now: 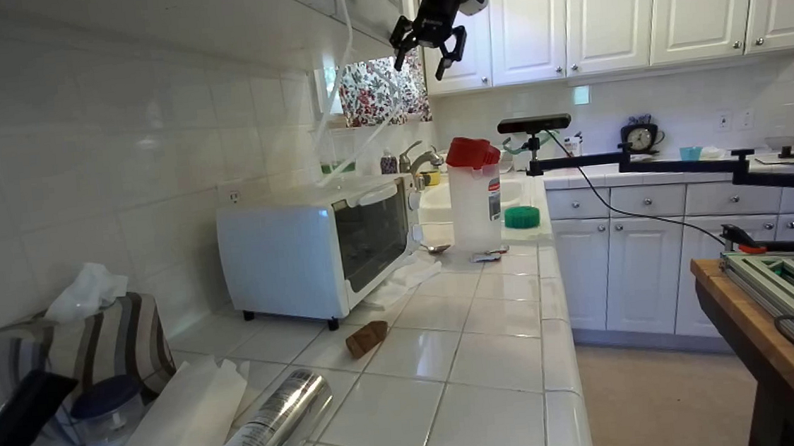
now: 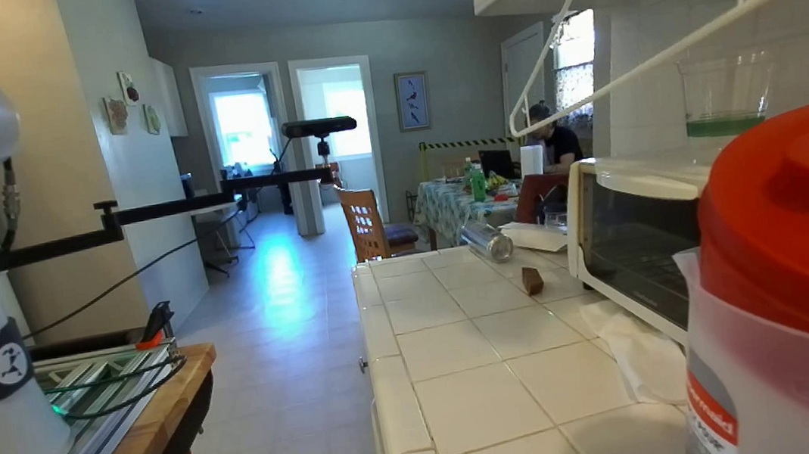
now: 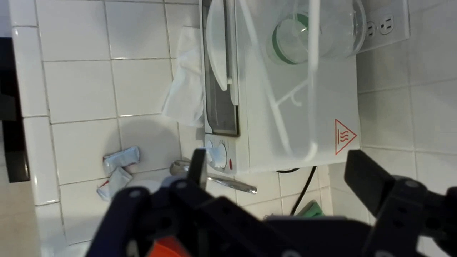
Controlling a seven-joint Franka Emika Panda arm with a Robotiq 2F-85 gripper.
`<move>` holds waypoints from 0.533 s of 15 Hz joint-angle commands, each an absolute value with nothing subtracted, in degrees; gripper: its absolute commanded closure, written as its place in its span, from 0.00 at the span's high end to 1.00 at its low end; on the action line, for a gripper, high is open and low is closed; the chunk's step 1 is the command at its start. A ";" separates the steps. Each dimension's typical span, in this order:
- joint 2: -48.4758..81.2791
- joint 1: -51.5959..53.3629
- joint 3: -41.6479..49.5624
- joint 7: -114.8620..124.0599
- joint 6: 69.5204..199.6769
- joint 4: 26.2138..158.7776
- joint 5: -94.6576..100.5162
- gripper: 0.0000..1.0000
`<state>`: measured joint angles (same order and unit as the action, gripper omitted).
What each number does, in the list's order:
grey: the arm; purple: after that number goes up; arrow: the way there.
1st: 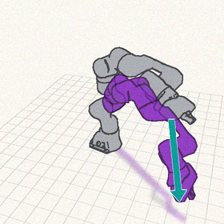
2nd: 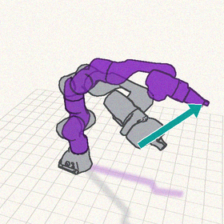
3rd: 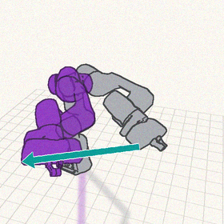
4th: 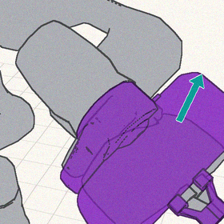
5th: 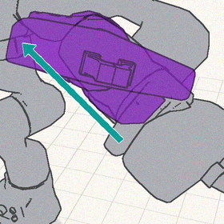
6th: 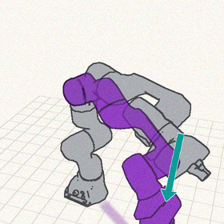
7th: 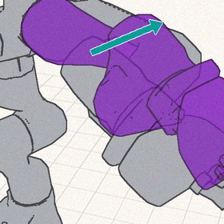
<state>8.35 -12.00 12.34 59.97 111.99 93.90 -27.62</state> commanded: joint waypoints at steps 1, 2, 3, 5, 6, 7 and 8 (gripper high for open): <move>6.86 -11.47 11.60 58.63 112.09 95.08 -25.90 1.00; 8.21 -11.97 11.77 59.77 111.31 93.64 -27.11 1.00; 8.17 -11.92 11.68 59.81 111.27 93.67 -26.98 1.00; 8.20 -11.98 11.70 59.81 111.29 93.66 -26.98 1.00; 8.21 -12.03 11.71 59.81 111.30 93.66 -26.98 1.00; 8.21 -12.03 11.71 59.81 111.30 93.66 -26.98 1.00; 7.65 -11.96 11.29 57.91 109.76 94.82 -27.80 1.00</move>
<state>8.09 -11.82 11.81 59.80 111.59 93.98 -27.01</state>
